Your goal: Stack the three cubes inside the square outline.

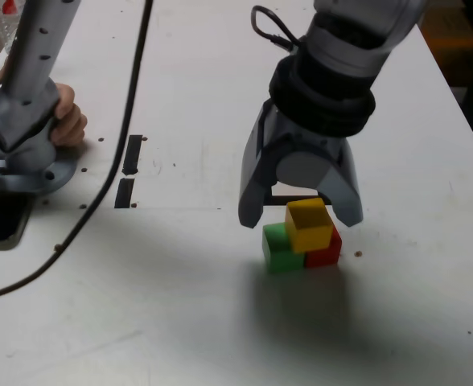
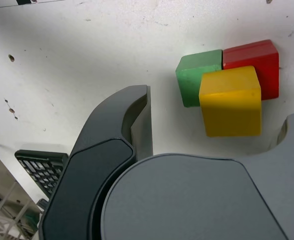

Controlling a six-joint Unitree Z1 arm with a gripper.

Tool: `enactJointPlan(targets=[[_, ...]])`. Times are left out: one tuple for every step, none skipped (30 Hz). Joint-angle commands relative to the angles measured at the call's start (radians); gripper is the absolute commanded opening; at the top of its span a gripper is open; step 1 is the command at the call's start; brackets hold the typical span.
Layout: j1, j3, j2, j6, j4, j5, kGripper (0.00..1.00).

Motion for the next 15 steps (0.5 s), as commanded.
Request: enactJointPlan(targets=[[0.005, -0.005, 0.010, 0.001, 0.014, 0.001, 0.92], [0.006, -0.007, 0.013, 0.001, 0.014, 0.001, 0.92], [0.008, -0.008, 0.016, 0.002, 0.014, 0.001, 0.92], [0.009, -0.009, 0.019, 0.002, 0.014, 0.001, 0.92], [0.010, -0.010, 0.021, 0.003, 0.015, 0.001, 0.91], [0.011, -0.011, 0.024, 0.003, 0.015, 0.002, 0.91], [0.012, -0.011, 0.026, 0.003, 0.015, 0.002, 0.91], [0.013, -0.012, 0.027, 0.003, 0.015, 0.004, 0.91], [0.014, -0.013, 0.029, 0.003, 0.015, 0.007, 0.90], [0.014, -0.014, 0.029, 0.003, 0.015, 0.010, 0.90], [0.014, -0.015, 0.030, 0.003, 0.015, 0.012, 0.90], [0.014, -0.016, 0.030, 0.003, 0.016, 0.015, 0.90], [0.014, -0.017, 0.031, 0.003, 0.016, 0.016, 0.89], [0.014, -0.018, 0.031, 0.003, 0.016, 0.016, 0.89], [0.014, -0.019, 0.033, 0.002, 0.016, 0.016, 0.88]])
